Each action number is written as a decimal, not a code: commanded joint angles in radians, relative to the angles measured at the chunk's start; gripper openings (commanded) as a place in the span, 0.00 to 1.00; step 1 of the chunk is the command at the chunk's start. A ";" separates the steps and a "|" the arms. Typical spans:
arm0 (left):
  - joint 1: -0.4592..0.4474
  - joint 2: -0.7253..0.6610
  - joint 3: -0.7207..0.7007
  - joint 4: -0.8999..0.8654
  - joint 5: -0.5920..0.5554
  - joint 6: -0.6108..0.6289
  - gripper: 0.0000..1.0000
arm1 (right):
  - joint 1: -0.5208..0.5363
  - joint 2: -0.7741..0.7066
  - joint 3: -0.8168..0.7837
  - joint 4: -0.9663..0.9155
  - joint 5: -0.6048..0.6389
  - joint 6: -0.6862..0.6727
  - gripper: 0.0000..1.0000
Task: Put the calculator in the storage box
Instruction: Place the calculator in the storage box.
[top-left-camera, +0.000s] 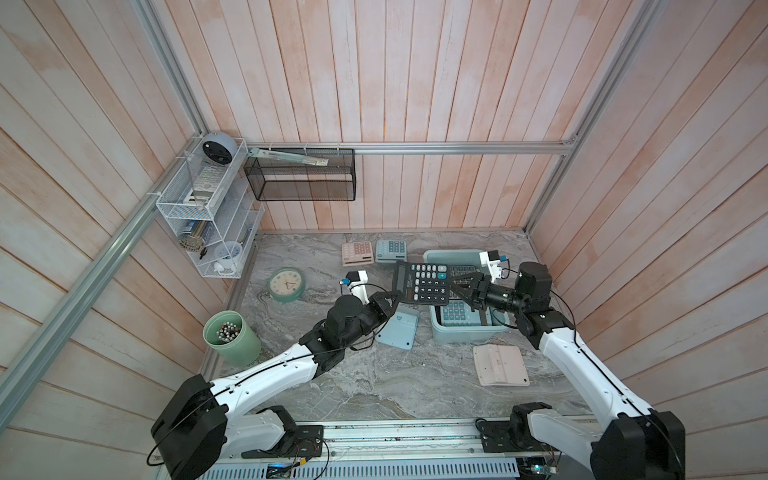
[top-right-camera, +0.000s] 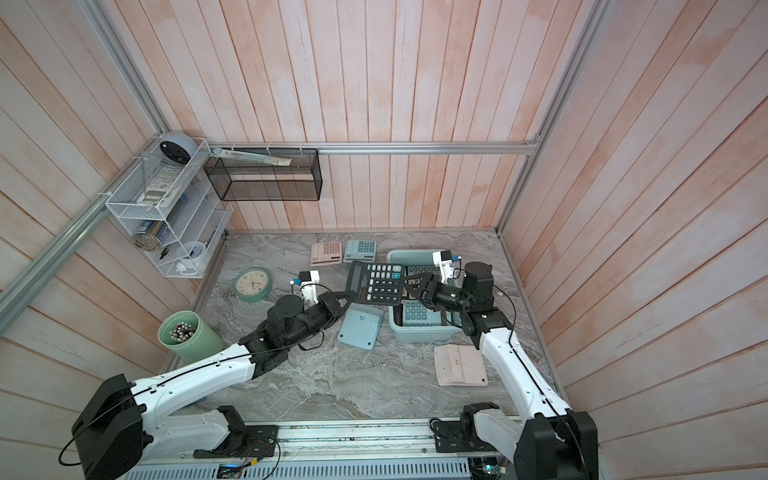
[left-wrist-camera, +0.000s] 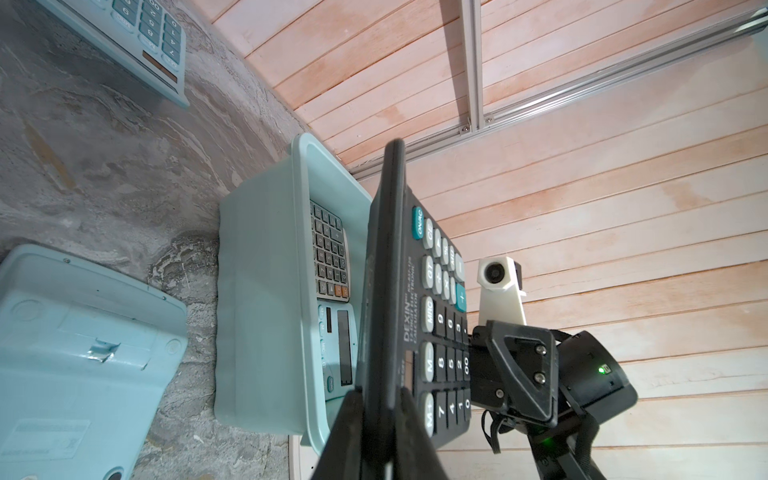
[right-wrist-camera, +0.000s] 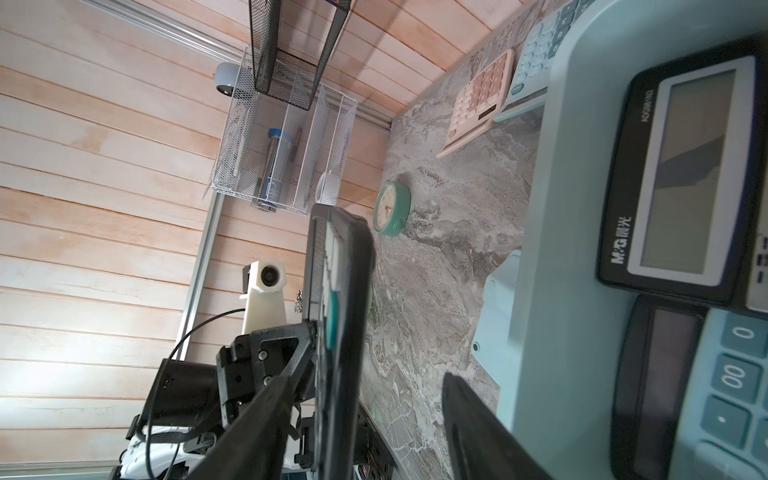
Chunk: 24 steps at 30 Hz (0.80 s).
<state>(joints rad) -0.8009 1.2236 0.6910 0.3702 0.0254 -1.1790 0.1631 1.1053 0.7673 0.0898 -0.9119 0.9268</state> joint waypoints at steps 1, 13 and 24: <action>-0.011 0.013 -0.004 0.080 -0.009 -0.008 0.00 | 0.016 0.014 -0.011 0.085 -0.027 0.041 0.61; -0.035 0.054 0.013 0.102 0.005 -0.012 0.00 | 0.032 0.018 0.005 0.026 -0.008 -0.002 0.02; -0.034 -0.064 0.012 -0.162 -0.106 0.083 0.98 | -0.127 -0.067 0.176 -0.472 0.084 -0.292 0.00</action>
<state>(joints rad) -0.8345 1.2049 0.6899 0.3023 -0.0261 -1.1465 0.0860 1.0782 0.8822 -0.2268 -0.8501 0.7456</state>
